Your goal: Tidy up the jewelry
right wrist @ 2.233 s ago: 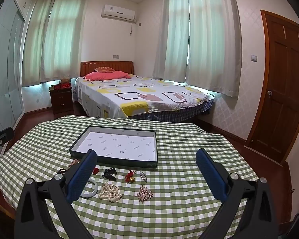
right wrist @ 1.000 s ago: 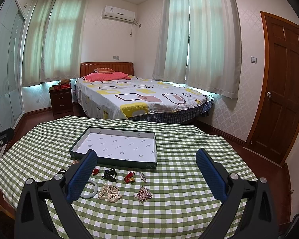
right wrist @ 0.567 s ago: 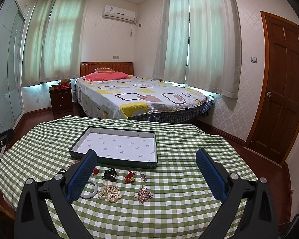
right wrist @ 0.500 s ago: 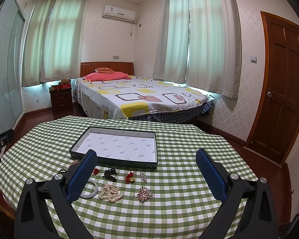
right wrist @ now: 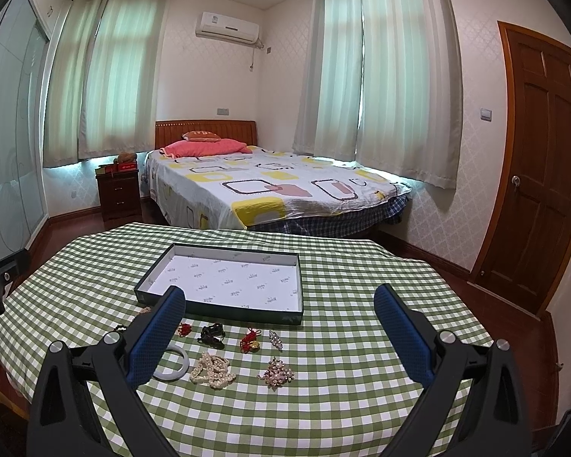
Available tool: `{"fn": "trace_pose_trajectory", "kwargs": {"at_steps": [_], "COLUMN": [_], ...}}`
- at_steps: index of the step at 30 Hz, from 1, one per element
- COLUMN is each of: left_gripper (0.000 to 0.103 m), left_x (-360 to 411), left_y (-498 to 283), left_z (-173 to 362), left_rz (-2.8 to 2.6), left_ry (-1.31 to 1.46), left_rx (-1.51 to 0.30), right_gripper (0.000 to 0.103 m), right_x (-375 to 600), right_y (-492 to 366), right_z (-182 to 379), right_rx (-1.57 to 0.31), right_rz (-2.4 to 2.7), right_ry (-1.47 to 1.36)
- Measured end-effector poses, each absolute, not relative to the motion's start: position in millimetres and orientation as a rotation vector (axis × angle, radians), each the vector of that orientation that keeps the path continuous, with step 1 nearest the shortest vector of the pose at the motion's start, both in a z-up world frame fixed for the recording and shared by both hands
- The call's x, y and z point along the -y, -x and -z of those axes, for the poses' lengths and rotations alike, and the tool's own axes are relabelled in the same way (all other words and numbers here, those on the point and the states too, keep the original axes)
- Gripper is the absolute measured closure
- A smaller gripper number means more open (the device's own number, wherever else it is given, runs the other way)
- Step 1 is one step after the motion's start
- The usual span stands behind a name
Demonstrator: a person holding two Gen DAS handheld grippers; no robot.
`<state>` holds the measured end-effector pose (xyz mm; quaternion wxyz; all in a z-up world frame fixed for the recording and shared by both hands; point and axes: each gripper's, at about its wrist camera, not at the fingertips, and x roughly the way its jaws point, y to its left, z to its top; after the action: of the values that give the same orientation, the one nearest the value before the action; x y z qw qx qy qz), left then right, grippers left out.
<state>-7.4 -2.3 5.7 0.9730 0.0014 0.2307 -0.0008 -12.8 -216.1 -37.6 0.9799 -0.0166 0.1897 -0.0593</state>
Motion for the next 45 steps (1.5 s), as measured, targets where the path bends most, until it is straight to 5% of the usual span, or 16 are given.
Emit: {"fn": "trace_pose_trajectory", "kwargs": {"at_steps": [17,45], "left_gripper": [0.004,0.004], "left_x": [1,3], "left_y": [-4,-155], "left_z": [6,190], "left_rz": [-0.001,0.001], "left_ry": [-0.017,-0.029], "left_rx": [-0.492,-0.966], "right_gripper": [0.006,0.006], "right_x": [217,247], "right_y": [0,-96], "right_z": [50,193], "right_rx": [-0.402,-0.758], "right_rz": [0.091,0.062], "right_ry": [0.025,-0.051]}}
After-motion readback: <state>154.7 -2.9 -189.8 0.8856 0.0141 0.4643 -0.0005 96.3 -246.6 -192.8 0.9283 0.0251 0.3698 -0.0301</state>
